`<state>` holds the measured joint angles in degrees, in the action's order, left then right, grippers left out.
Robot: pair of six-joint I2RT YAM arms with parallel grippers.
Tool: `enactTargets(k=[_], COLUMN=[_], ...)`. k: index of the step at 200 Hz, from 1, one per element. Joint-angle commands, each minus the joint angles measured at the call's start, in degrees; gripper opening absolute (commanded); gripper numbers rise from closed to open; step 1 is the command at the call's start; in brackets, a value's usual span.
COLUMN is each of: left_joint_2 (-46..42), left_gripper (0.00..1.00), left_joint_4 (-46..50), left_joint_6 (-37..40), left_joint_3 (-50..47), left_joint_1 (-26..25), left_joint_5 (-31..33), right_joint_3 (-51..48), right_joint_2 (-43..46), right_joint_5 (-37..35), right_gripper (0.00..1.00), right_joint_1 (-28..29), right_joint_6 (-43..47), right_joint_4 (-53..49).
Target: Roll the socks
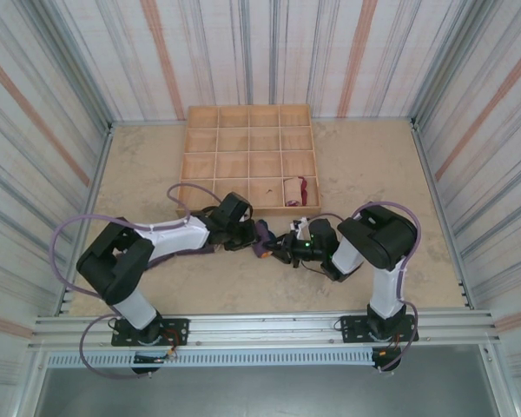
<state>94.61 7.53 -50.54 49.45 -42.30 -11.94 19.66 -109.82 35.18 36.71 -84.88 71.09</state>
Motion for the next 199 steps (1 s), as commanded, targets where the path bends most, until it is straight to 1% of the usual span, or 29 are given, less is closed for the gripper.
enactTargets(k=[1, 12, 25, 36, 42, 53, 57, 71, 87, 104, 143, 175, 199], left_joint_2=[3.4, 4.1, 5.0, 5.7, 6.0, 6.6, 6.7, 7.2, 7.5, 7.8, 9.1, 10.6, 11.6], left_gripper=[0.07, 0.07, 0.07, 0.07, 0.07, 0.07, 0.07, 0.07, 0.07, 0.07, 0.06, 0.06, 0.06], left_joint_4=[8.3, 10.5, 13.0, 14.6, 15.2, 15.9, 16.1, 17.0, 16.8, 16.6, 15.5, 15.2, 15.3], left_joint_6=[4.1, 6.0, 7.8, 9.3, 10.2, 11.3, 11.7, 12.5, 13.1, 13.3, 13.4, 13.0, 13.0], left_joint_3=[2.9, 4.6, 6.5, 7.8, 8.4, 9.3, 9.6, 10.5, 10.9, 11.1, 11.8, 13.0, 14.0], left_joint_1=[-0.9, -0.9, -0.9, -0.9, -0.9, -1.0, -1.0, -1.1, -1.1, -1.3, -2.2, -2.6, -3.2], left_joint_5=[1.6, 1.5, 1.6, 1.5, 1.4, 1.2, 1.2, 1.2, 0.8, 0.5, 0.0, -0.6, -0.7], right_joint_3=[-3.3, -2.4, -0.6, 1.8, 3.3, 5.9, 6.8, 9.7, 12.9, 15.6, 19.4, 21.0, 20.7], right_joint_2=[1.1, 5.9, 12.3, 18.3, 21.3, 26.6, 28.2, 32.7, 33.9, 31.8, 24.1, 20.2, 17.6], right_joint_5=[-2.9, -4.1, -6.4, -9.2, -11.1, -14.4, -15.3, -18.1, -20.5, -20.9, -19.0, -17.8, -16.8], right_gripper=[0.31, 0.38, 0.43, 0.49, 0.53, 0.60, 0.62, 0.70, 0.75, 0.76, 0.73, 0.72, 0.68], right_joint_1=[-0.3, -0.2, -0.1, 0.0, 0.1, 0.1, 0.1, 0.0, -0.2, -0.3, -0.1, 0.2, 0.2], right_joint_6=[0.1, 3.2, 7.6, 11.8, 14.1, 17.2, 19.8, 23.8, 28.0, 32.4, 39.3, 40.5, 40.4], right_joint_4=[-22.6, -30.0, -41.9, -52.8, -58.9, -68.0, -70.5, -78.2, -83.9, -85.6, -80.3, -77.0, -74.7])
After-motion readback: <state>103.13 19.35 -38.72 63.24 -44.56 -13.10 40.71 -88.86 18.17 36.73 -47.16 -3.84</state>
